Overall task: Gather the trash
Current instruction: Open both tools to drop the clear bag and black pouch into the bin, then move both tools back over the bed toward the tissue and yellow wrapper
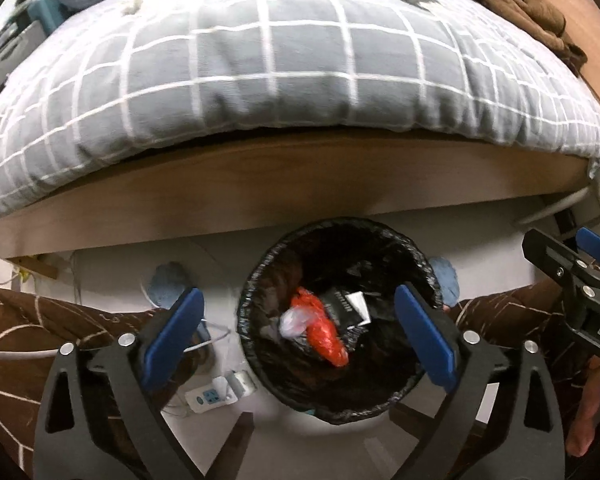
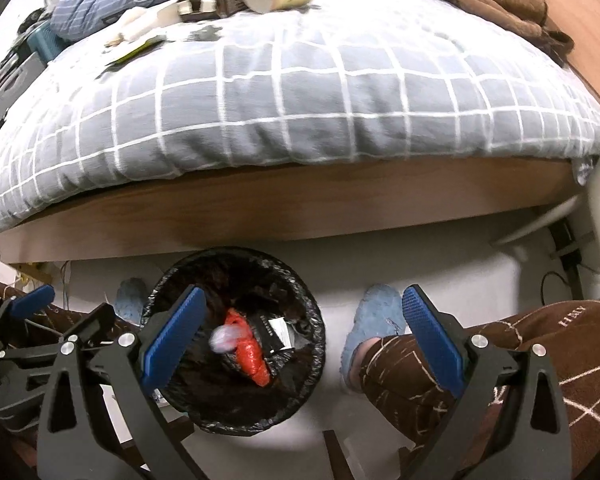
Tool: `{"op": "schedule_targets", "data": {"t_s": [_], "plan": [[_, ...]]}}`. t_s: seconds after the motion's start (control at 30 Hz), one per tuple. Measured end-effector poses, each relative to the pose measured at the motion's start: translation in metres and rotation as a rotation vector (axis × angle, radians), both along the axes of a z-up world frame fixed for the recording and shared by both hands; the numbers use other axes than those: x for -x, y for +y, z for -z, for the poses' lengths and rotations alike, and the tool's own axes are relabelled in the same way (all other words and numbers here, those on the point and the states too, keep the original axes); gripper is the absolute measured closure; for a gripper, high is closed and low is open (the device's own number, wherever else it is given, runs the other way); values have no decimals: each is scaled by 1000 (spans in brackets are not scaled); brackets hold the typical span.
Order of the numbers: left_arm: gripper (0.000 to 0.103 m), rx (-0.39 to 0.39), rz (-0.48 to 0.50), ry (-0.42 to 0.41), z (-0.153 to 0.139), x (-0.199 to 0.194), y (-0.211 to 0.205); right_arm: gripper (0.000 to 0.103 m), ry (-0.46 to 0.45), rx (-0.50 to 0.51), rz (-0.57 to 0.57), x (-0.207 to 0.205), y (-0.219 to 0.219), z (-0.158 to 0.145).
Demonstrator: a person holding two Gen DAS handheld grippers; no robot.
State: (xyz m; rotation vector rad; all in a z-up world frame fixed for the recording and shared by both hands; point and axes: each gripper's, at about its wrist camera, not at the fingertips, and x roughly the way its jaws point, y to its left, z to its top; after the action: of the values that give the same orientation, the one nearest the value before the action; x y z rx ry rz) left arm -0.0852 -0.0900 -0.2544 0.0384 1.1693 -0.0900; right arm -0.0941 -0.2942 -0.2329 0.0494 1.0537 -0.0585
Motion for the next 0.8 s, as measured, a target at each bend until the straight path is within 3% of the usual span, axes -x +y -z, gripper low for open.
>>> {"op": "schedule_targets", "data": {"t_s": [0.33,0.8], "plan": [[6,13,-74,-41,-20,2,36,8,-52,21,-91,-5,39,-17],[6,-14,-130,-161,-75,2,67,8,-158,23,-154,-15,64,-60]]}}
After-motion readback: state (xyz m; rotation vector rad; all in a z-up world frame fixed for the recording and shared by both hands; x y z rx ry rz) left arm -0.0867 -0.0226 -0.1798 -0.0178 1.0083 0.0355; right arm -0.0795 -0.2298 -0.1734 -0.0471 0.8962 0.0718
